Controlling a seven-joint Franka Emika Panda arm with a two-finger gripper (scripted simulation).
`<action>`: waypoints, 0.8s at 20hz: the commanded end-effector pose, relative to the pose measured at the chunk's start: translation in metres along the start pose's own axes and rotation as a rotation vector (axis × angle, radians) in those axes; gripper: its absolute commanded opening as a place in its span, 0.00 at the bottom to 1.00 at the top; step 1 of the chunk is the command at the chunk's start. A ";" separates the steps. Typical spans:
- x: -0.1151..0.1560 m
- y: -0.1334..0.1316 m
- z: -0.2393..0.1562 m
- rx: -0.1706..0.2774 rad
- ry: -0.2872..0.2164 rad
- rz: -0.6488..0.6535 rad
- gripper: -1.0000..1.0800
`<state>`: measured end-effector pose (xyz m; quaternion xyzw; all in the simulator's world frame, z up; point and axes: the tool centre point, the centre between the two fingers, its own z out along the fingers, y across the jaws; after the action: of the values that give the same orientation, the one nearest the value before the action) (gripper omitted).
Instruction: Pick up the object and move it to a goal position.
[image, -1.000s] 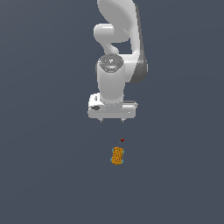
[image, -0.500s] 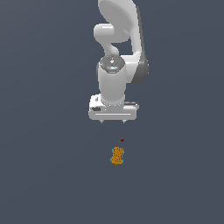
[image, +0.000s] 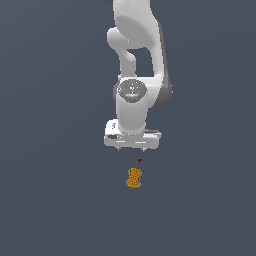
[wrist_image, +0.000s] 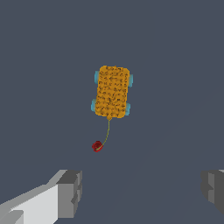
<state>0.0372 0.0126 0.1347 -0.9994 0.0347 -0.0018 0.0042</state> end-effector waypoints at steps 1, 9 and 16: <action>0.011 -0.004 0.012 -0.002 -0.001 0.022 0.96; 0.039 -0.017 0.051 -0.007 -0.002 0.085 0.96; 0.048 -0.023 0.068 -0.008 -0.003 0.111 0.96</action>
<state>0.0853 0.0319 0.0694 -0.9962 0.0876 0.0004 0.0002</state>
